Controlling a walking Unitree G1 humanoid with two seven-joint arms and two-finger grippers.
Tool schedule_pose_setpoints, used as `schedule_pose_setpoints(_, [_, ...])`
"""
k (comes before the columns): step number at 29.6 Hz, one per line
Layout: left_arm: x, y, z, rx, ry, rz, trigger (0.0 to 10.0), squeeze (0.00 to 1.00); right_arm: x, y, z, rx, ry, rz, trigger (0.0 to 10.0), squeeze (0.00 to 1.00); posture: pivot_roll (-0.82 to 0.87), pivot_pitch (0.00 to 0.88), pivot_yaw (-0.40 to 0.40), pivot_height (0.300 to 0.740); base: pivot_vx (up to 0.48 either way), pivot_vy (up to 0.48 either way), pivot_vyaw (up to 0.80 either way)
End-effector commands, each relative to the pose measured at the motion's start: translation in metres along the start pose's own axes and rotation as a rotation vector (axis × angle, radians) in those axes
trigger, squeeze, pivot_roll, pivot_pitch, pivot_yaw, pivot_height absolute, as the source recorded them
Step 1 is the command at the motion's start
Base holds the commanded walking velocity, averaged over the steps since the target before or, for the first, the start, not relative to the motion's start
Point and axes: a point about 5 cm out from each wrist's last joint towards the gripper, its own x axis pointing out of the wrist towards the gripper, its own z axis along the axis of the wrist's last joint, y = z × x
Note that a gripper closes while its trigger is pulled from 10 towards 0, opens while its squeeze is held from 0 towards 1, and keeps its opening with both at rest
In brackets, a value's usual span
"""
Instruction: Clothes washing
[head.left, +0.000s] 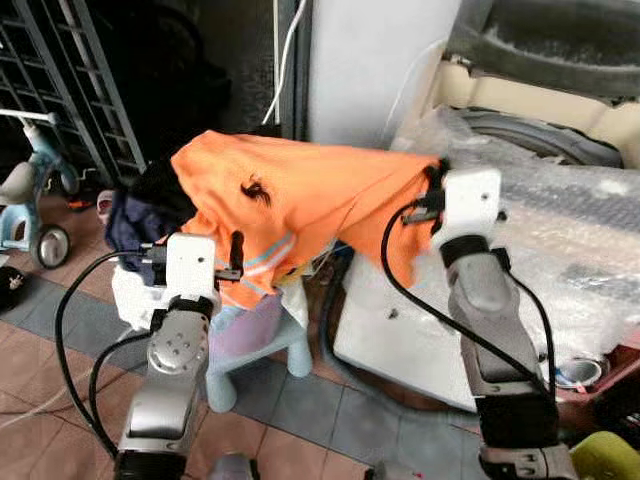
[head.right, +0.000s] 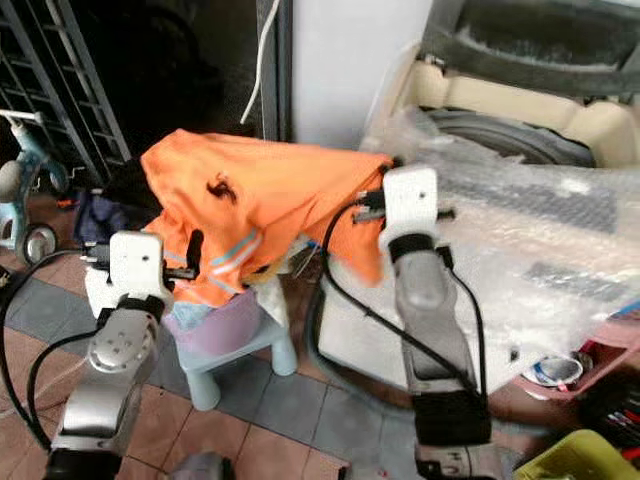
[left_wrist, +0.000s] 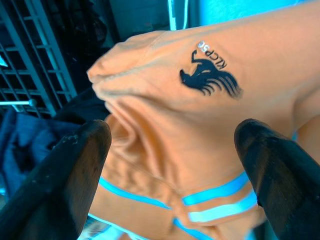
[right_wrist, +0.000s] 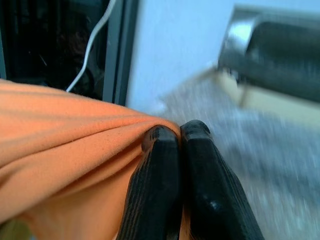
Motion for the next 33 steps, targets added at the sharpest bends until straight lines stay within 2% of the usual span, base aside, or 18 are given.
schedule_pose_setpoints(1, [-0.002, 0.005, -0.001, 0.021, -0.005, 0.002, 10.0, 0.00, -0.005, -0.005, -0.005, 0.058, 0.010, -0.019, 10.0, 0.00, -0.04, 0.000, -0.002, 0.740, 0.000, -0.266, 0.00])
schedule_pose_setpoints(4, [-0.004, 0.006, -0.006, 0.011, 0.008, 0.000, 10.0, 0.00, -0.015, 0.005, -0.022, 0.013, 0.030, 0.009, 10.0, 0.00, -0.04, 0.000, 0.000, 0.740, 0.000, -0.089, 0.00])
schedule_pose_setpoints(6, [-0.005, 0.004, -0.009, -0.016, 0.017, -0.017, 10.0, 0.00, -0.021, 0.014, -0.033, -0.065, 0.039, 0.000, 10.0, 0.00, -0.04, 0.000, 0.001, 0.740, 0.000, 0.000, 0.00])
schedule_pose_setpoints(7, [-0.005, 0.003, -0.009, -0.029, 0.019, -0.029, 10.0, 0.00, -0.024, 0.021, -0.040, -0.044, 0.051, 0.032, 10.0, 0.00, -0.03, 0.000, 0.002, 0.740, 0.000, 0.000, 0.00])
schedule_pose_setpoints(8, [-0.005, 0.003, -0.009, -0.029, 0.019, -0.029, 10.0, 0.00, -0.024, 0.021, -0.040, -0.044, 0.051, 0.032, 10.0, 0.00, -0.03, 0.000, 0.002, 0.740, 0.000, 0.000, 0.00])
schedule_pose_setpoints(10, [-0.005, 0.004, -0.011, -0.027, 0.034, -0.020, 10.0, 0.00, -0.028, 0.029, -0.052, -0.034, 0.129, 0.065, 10.0, 0.00, -0.03, 0.000, 0.002, 0.740, 0.000, 0.000, 0.00])
schedule_pose_setpoints(11, [-0.005, 0.006, -0.012, -0.031, 0.038, -0.012, 10.0, 0.00, -0.025, 0.017, -0.046, 0.030, 0.105, 0.000, 10.0, 0.00, -0.02, 0.000, 0.003, 0.740, 0.000, 0.000, 0.00])
schedule_pose_setpoints(12, [-0.006, 0.007, -0.013, -0.033, 0.043, -0.012, 10.0, 0.00, -0.027, 0.013, -0.049, 0.045, 0.143, -0.021, 10.0, 0.00, -0.03, 0.000, 0.000, 0.740, 0.000, 0.000, 0.00])
schedule_pose_setpoints(15, [-0.006, 0.007, -0.014, -0.036, 0.046, -0.019, 10.0, 0.00, -0.029, 0.015, -0.050, 0.013, 0.145, -0.003, 10.0, 0.00, -0.03, 0.000, -0.002, 0.740, 0.000, 0.000, 0.00])
schedule_pose_setpoints(16, [-0.006, 0.007, -0.015, -0.045, 0.048, -0.027, 10.0, 0.00, -0.028, 0.017, -0.048, -0.080, 0.139, 0.010, 10.0, 0.00, -0.04, 0.000, -0.002, 0.740, 0.000, 0.000, 0.00])
schedule_pose_setpoints(17, [-0.006, 0.007, -0.015, -0.045, 0.048, -0.027, 10.0, 0.00, -0.028, 0.017, -0.048, -0.080, 0.139, 0.010, 10.0, 0.00, -0.04, 0.000, -0.002, 0.740, 0.000, 0.000, 0.00])
schedule_pose_setpoints(19, [-0.006, 0.005, -0.012, -0.049, 0.027, -0.035, 10.0, 0.00, -0.029, 0.023, -0.044, 0.043, 0.123, 0.043, 10.0, 0.00, -0.04, 0.000, -0.004, 0.740, 0.000, 0.000, 0.00])
schedule_pose_setpoints(21, [-0.006, 0.006, -0.012, -0.034, 0.024, -0.029, 10.0, 0.00, -0.025, 0.013, -0.039, 0.009, 0.109, -0.055, 10.0, 0.00, -0.04, 0.000, -0.001, 0.740, 0.000, 0.000, 0.00])
schedule_pose_setpoints(22, [-0.006, 0.006, -0.011, -0.031, 0.024, -0.029, 10.0, 0.00, -0.025, 0.012, -0.038, 0.010, 0.109, -0.061, 10.0, 0.00, -0.04, 0.000, -0.001, 0.740, 0.000, 0.000, 0.00])
schedule_pose_setpoints(24, [-0.006, 0.006, -0.012, -0.038, 0.026, -0.030, 10.0, 0.00, -0.023, 0.012, -0.033, -0.005, 0.091, -0.026, 10.0, 0.00, -0.04, 0.000, 0.000, 0.740, 0.000, 0.000, 0.00])
schedule_pose_setpoints(29, [-0.004, 0.004, -0.010, -0.036, 0.024, -0.047, 10.0, 0.00, -0.016, 0.014, -0.025, 0.041, 0.083, 0.027, 10.0, 0.00, -0.04, 0.000, -0.001, 0.740, 0.000, 0.000, 0.00])
schedule_pose_setpoints(31, [-0.004, 0.005, -0.008, -0.044, 0.012, -0.041, 10.0, 0.00, -0.015, 0.018, -0.015, 0.046, 0.031, 0.066, 10.0, 0.00, -0.04, 0.000, -0.001, 0.740, 0.000, 0.000, 0.00])
schedule_pose_setpoints(33, [-0.005, 0.007, -0.005, -0.046, 0.001, -0.036, 10.0, 0.00, -0.012, 0.022, 0.002, 0.006, -0.055, 0.101, 10.0, 0.00, -0.04, 0.000, -0.001, 0.740, 0.000, 0.000, 0.00])
